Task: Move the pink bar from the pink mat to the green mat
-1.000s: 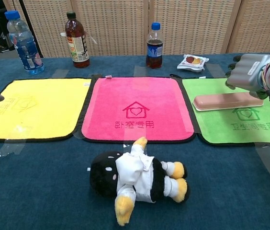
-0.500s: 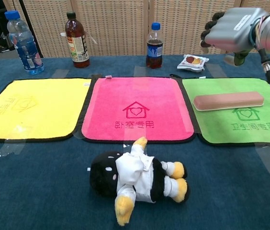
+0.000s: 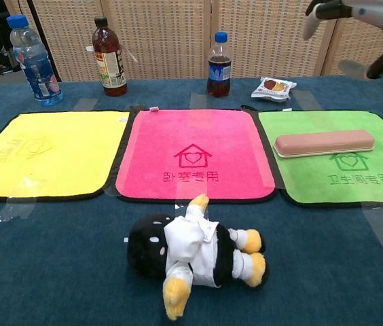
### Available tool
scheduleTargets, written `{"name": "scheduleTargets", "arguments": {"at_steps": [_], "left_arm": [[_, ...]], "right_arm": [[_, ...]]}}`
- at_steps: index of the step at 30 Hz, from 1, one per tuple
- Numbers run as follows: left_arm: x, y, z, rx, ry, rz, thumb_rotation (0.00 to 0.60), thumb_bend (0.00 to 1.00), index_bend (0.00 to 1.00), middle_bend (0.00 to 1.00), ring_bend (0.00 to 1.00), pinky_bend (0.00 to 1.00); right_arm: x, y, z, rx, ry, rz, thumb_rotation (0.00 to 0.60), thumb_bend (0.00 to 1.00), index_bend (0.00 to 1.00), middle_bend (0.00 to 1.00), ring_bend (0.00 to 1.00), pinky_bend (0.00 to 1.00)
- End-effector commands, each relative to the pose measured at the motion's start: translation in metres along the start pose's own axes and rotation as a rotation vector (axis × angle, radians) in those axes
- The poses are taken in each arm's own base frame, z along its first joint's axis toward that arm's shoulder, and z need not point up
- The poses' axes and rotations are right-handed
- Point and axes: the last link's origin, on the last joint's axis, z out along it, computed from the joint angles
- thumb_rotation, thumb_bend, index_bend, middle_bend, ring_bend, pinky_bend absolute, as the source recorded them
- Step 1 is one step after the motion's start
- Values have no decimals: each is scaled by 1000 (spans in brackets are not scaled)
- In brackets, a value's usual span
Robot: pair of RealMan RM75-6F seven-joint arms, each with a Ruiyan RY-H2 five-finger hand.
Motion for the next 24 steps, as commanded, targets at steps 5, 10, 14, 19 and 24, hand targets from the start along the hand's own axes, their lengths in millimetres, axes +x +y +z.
{"name": "scheduleTargets", "arguments": {"at_steps": [5,10,14,19,24], "left_arm": [[0,5,-4,-11,18,22,600,173,35,0,0,21],[0,1,-5,10,22,38,600,167,35,0,0,22],[2,-2,-7,33,36,42,600,161,35,0,0,21],[5,-5,-13,60,59,43,600,128,35,0,0,21],[4,-10,-21,89,58,71,600,121,35,0,0,22]], "right_arm": [[-25,22,-79,-101,52,337,600,397,229,29,0,9],[-39,25,-119,-124,56,450,600,345,191,1,0,9],[-45,31,-146,-143,67,493,600,208,164,0,0,8],[-49,37,-170,-150,81,532,600,0,135,0,0,0],[-57,36,-193,-149,38,569,600,0,129,0,0,0]]}}
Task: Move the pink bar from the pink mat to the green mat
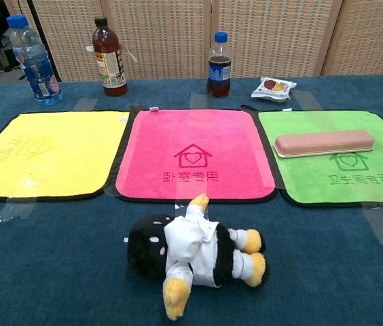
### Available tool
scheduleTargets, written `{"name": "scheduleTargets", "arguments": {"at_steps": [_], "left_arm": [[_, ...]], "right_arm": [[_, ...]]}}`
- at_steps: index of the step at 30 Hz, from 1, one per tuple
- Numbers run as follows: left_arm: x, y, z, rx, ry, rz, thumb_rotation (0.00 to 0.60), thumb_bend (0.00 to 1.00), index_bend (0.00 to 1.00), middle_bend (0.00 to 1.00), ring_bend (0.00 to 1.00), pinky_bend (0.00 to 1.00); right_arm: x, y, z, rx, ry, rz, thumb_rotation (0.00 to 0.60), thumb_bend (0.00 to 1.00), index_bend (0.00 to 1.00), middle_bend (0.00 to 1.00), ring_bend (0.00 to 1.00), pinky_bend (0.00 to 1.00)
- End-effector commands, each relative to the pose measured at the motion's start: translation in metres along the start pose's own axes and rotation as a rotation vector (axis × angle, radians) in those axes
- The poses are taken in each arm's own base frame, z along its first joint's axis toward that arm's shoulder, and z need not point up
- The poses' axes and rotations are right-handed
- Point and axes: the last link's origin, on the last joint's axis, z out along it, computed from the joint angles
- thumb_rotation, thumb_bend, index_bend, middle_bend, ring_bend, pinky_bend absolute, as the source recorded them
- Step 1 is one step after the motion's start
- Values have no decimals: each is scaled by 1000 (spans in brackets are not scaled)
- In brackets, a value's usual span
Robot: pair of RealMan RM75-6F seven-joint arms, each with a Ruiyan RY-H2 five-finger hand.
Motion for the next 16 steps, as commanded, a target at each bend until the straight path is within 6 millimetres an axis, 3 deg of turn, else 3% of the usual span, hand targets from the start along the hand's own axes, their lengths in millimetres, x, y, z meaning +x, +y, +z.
{"name": "scheduleTargets", "arguments": {"at_steps": [1,5,16], "left_arm": [[-1,-4,-5,16,-2,24,600,121,35,0,0,22],[2,-5,-7,22,13,32,600,120,35,0,0,21],[5,-3,-9,4,22,41,600,120,35,0,0,22]], "right_arm": [[-5,7,-18,-9,-49,-9,600,0,125,0,0,0],[-10,12,-21,-30,-85,-50,600,0,100,0,0,0],[-10,0,-19,-1,-86,-38,600,0,83,0,0,0]]}}
